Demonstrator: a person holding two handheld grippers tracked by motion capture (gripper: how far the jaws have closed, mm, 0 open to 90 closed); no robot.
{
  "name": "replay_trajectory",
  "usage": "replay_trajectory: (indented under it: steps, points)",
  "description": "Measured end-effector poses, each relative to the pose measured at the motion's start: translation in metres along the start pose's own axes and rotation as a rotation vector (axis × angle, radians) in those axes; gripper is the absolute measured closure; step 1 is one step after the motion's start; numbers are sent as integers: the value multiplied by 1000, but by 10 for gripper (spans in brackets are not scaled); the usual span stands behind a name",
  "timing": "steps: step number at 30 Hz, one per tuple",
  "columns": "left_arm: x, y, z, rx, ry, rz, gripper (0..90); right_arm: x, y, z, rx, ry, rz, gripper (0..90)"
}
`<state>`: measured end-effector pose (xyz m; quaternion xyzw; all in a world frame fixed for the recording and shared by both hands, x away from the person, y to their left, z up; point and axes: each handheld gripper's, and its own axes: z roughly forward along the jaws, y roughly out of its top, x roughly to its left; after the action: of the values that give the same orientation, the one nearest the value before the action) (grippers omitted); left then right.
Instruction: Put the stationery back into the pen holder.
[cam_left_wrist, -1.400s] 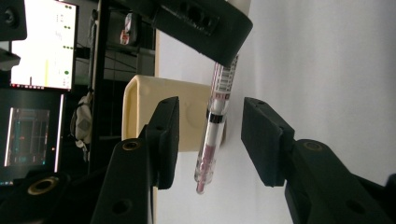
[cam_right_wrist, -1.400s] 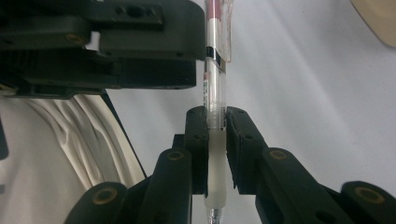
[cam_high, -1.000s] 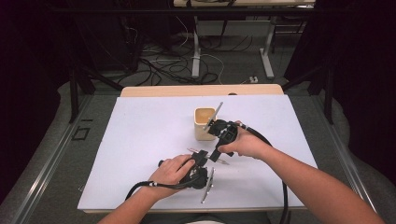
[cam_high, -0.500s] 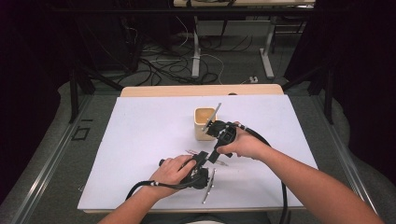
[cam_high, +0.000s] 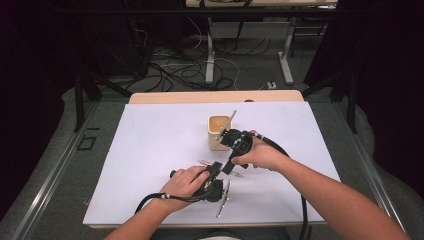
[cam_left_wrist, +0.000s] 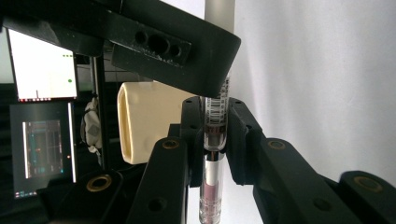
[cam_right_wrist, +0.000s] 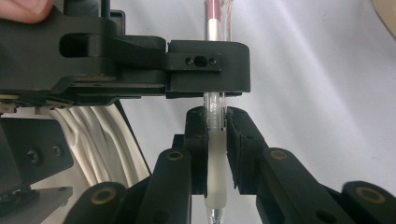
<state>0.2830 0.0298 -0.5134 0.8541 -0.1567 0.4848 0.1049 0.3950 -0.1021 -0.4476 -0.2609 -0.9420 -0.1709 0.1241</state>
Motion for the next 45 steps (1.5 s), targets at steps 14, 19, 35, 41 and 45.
replay_trajectory:
  steps: [14,19,35,41,45]
  points:
    - [0,-8,3,27,-32,15,787,-5,-11,-7,-10,-22,19,572]
    - [-1,-15,8,4,-20,-64,787,-10,-20,-16,-45,-27,29,519]
    - [33,-32,17,6,-60,-287,788,-14,-37,-26,-176,-82,-19,342]
    - [55,-43,19,-28,-77,-430,788,-17,-41,-31,-232,-88,8,276]
    - [75,-50,19,-64,-76,-533,788,-21,-44,-33,-245,-83,61,261]
